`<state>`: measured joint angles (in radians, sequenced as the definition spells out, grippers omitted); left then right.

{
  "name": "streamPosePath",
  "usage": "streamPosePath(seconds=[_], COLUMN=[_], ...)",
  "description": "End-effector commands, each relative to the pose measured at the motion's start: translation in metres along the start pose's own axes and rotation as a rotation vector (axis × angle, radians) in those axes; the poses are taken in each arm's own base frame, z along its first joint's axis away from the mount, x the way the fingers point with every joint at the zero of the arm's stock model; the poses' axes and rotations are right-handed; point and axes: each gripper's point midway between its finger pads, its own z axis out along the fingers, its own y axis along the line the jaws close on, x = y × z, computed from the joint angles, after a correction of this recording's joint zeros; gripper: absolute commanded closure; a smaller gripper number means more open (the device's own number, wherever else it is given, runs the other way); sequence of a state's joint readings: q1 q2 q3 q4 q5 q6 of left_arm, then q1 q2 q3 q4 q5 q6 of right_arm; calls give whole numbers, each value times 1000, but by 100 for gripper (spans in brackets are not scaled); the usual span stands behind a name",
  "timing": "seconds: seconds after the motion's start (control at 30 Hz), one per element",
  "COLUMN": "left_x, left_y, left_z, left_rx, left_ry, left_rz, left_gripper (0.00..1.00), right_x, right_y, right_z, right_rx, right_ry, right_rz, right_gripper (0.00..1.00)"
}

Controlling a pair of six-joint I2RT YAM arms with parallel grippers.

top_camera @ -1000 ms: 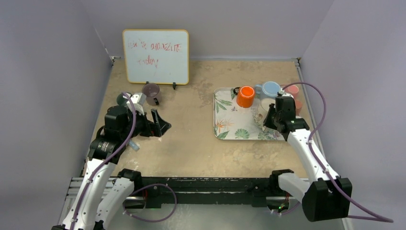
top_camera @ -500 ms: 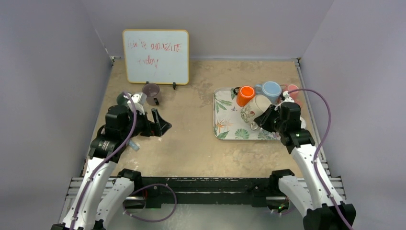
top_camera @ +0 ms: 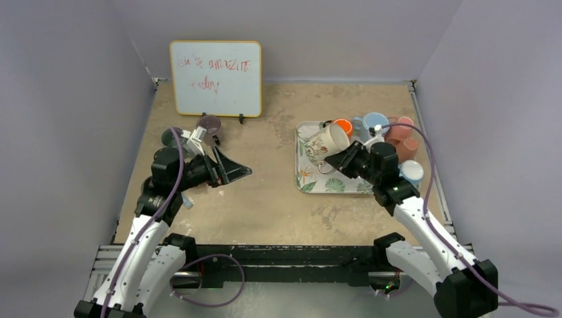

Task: Turn the mug right side up
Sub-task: Turn over the cup on the tray.

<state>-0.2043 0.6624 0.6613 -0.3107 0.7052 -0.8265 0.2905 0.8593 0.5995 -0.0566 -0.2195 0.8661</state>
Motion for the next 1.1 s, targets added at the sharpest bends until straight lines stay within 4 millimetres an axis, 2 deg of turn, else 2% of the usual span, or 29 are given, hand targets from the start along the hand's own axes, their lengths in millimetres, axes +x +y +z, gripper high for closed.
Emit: streamPosePath(seconds=[0.0, 0.17, 0.4, 0.57, 0.83, 0.93, 1.07], left_x=[-7, -9, -13, -16, -24, -26, -25], left_y=[-33, -40, -45, -42, -43, -41, -31], left_z=[8, 13, 15, 19, 20, 22, 26], left_rx=[193, 274, 363, 361, 400, 396, 372], left_ry=[39, 47, 13, 8, -49, -58, -67], left_rz=[-81, -120, -144, -165, -229, -250, -247], left_gripper=[7, 4, 0, 0, 8, 9, 13], right_x=[-38, -23, -15, -14, -1, 4, 6], right_y=[111, 161, 228, 261, 294, 294, 284], right_z=[-8, -4, -5, -10, -11, -2, 7], right_rx=[-374, -491, -663, -739, -825, -780, -739], right_ry=[-164, -143, -135, -138, -106, -95, -112], right_rz=[2, 14, 59, 68, 95, 65, 31], right_gripper=[100, 100, 100, 100, 100, 100, 100])
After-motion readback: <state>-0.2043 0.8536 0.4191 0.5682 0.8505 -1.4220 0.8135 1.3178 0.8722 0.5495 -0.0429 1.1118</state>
